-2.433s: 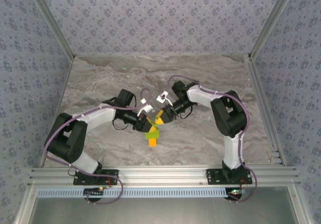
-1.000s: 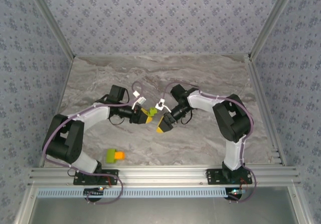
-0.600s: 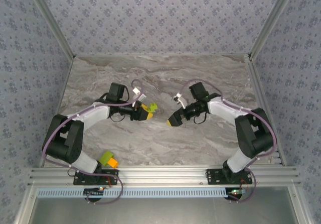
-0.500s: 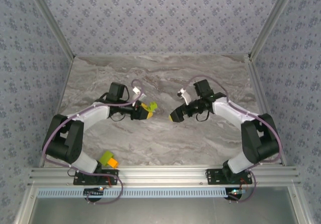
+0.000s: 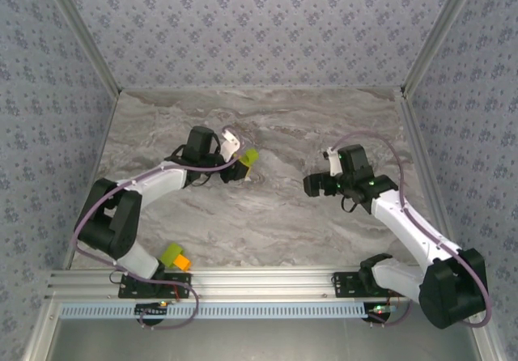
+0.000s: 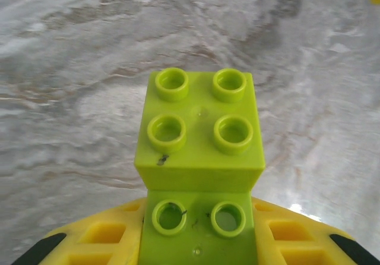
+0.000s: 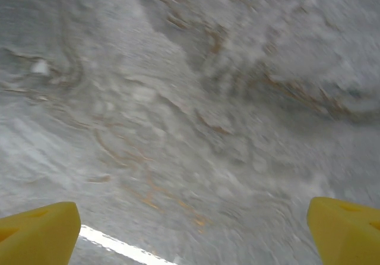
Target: Assemble a carrot with lego
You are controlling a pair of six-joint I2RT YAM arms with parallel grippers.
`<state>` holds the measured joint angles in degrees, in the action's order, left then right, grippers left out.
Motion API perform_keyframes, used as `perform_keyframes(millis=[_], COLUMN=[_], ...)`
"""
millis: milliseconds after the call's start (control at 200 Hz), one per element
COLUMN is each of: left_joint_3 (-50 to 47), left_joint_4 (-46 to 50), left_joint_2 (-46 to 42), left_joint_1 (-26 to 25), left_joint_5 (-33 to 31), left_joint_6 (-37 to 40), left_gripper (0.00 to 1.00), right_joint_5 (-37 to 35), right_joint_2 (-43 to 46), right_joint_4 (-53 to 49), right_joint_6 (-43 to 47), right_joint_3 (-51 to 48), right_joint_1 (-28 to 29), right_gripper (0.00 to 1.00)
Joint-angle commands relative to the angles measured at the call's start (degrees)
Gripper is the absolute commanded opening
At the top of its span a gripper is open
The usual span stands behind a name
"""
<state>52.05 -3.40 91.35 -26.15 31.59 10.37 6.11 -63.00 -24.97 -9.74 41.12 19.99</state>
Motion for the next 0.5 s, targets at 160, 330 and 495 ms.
perform_keyframes(millis=[160,330,495], left_joint_3=[1.6,-1.3,-2.6], left_joint_4=[-6.9,-15.6,-21.5], left_joint_2=[5.8,8.5,10.8], left_joint_1=[-1.9,-2.8,-4.4], left_joint_5=[-10.5,-14.0,-16.8], left_joint_6=[-2.1,-4.8,-4.9], left_gripper=[0.2,0.25,0.31], right_joint_5=[-6.7,-5.9,-4.5], right_joint_2=[0.0,-1.1,-3.2], right_joint_4=[-1.5,2.3,7.5], right_joint_6=[-4.3,-6.5,-8.2], right_joint_3=[-0.6,-2.7,-4.9], right_joint_1=[-0.3,-0.2,0.2], right_gripper=[1.0,1.0,1.0])
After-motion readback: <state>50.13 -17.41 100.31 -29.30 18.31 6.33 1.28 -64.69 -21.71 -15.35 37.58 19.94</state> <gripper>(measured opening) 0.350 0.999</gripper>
